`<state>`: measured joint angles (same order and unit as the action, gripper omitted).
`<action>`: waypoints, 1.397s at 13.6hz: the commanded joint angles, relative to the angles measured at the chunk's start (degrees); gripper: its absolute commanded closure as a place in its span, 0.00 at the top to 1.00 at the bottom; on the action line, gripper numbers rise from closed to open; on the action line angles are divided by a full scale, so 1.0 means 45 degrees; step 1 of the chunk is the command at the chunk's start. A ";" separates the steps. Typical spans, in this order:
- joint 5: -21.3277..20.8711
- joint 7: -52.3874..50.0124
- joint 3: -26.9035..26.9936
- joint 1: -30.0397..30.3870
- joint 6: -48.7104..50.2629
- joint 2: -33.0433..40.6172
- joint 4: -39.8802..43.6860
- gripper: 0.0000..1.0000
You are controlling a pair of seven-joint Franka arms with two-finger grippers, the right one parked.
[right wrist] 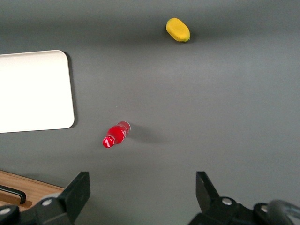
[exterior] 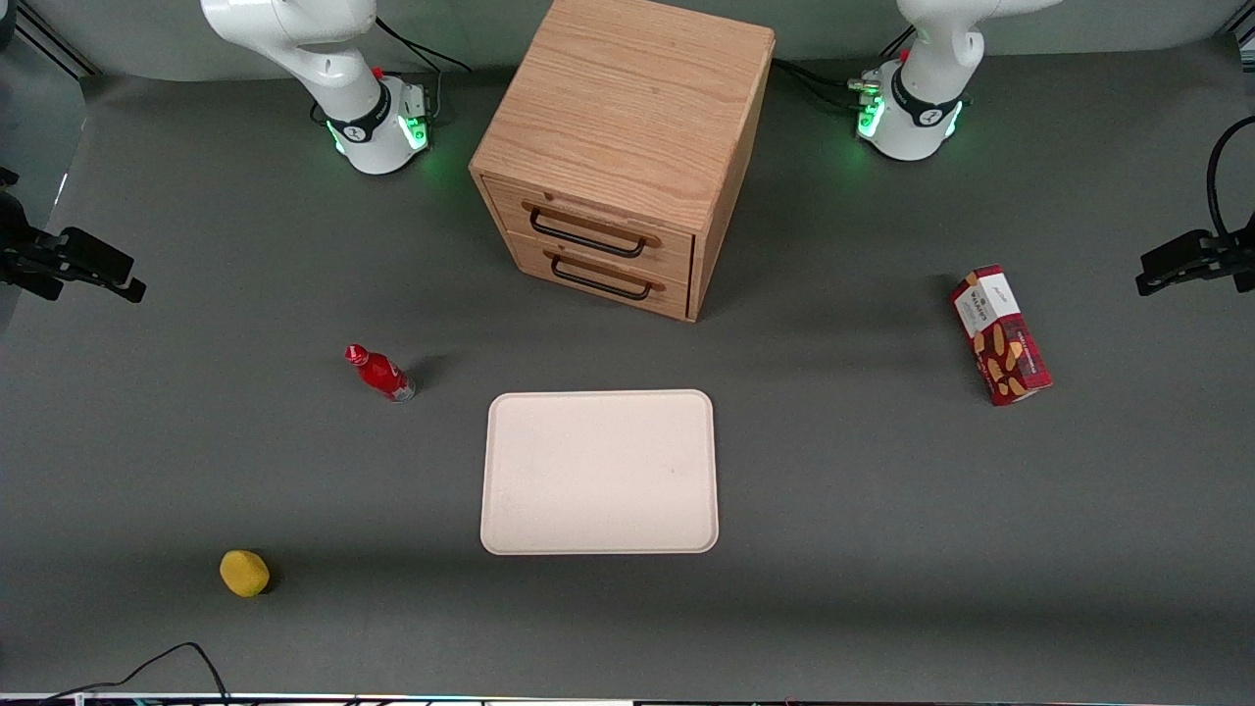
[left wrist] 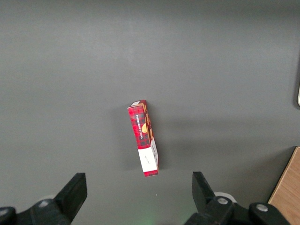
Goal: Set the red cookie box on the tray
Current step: 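Move the left gripper down over the red plaid cookie box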
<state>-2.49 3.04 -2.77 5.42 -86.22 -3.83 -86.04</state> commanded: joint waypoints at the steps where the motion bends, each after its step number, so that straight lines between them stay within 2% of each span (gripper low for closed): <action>1: 0.0182 0.0085 0.1040 -0.1084 0.0545 -0.0223 0.0488 1.00; 7: 0.0222 0.0087 0.1066 -0.1147 0.1073 -0.0301 0.0274 1.00; 10: 0.0280 0.0067 0.1124 -0.0952 0.0239 -0.1003 -0.0368 1.00; 12: 0.0280 0.0067 0.1163 -0.0641 -0.1609 -0.1005 -0.2021 1.00; 15: 0.0982 0.0048 0.1163 0.0140 -0.3567 -0.0811 -0.4172 1.00; 19: 0.1042 -0.0244 0.1183 0.0181 -0.7568 0.0380 -0.8330 1.00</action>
<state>1.52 2.97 2.72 6.30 -112.18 -8.32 -111.97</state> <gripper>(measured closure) 0.000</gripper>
